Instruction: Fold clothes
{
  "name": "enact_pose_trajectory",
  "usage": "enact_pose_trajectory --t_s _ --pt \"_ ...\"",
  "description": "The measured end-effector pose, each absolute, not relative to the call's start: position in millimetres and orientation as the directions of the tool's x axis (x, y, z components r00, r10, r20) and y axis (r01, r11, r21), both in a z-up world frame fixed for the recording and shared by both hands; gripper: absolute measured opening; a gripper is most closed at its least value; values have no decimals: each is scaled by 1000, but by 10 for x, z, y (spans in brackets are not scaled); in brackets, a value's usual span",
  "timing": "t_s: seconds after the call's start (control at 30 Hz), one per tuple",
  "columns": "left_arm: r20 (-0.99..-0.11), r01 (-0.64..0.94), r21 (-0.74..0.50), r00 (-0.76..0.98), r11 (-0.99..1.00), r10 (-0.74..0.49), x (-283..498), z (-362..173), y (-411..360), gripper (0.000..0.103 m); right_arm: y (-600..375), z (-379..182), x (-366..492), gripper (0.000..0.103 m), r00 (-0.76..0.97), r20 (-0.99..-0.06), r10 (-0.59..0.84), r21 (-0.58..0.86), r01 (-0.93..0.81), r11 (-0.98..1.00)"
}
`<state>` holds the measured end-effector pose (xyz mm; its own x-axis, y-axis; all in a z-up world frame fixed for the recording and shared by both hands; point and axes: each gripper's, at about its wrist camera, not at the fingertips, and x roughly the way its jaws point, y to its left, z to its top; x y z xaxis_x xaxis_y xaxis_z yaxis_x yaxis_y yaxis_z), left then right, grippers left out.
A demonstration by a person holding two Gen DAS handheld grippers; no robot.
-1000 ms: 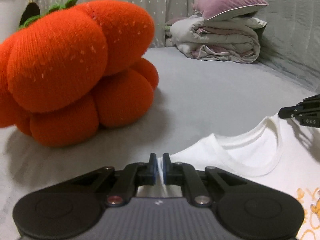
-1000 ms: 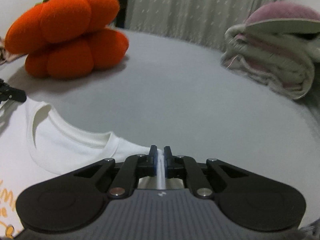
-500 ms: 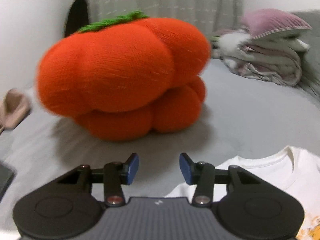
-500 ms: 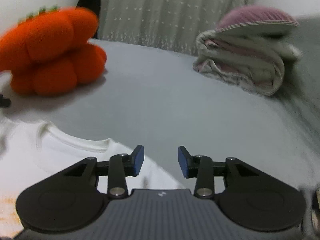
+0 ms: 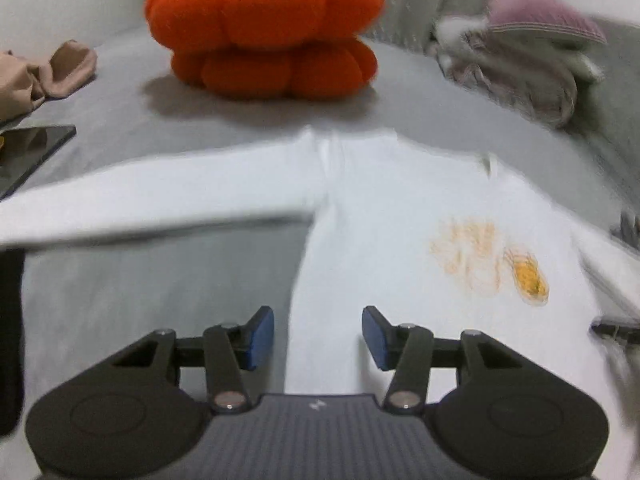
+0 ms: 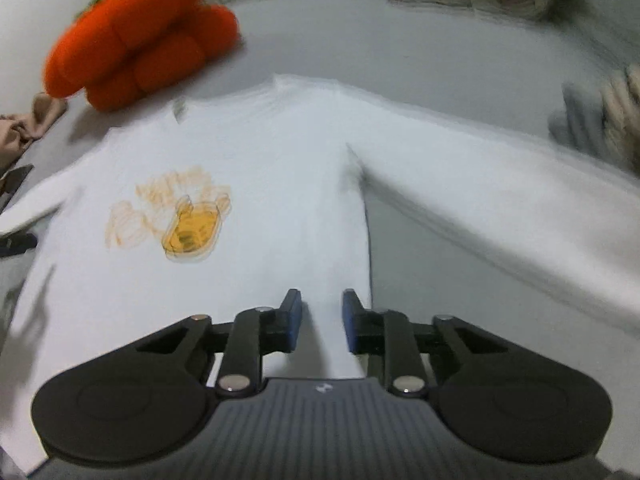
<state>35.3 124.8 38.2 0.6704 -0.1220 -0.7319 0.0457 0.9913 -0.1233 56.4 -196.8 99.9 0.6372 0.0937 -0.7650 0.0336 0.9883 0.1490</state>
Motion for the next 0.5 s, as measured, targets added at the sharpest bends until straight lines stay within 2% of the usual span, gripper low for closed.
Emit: enact_pose_trajectory --t_s 0.13,0.5 --pt "-718 92 -18 692 996 -76 127 319 1262 49 -1961 967 441 17 622 -778 89 165 67 984" --pt "-730 43 -17 682 999 -41 -346 337 1320 49 -1734 944 -324 17 605 -791 91 107 -8 994"
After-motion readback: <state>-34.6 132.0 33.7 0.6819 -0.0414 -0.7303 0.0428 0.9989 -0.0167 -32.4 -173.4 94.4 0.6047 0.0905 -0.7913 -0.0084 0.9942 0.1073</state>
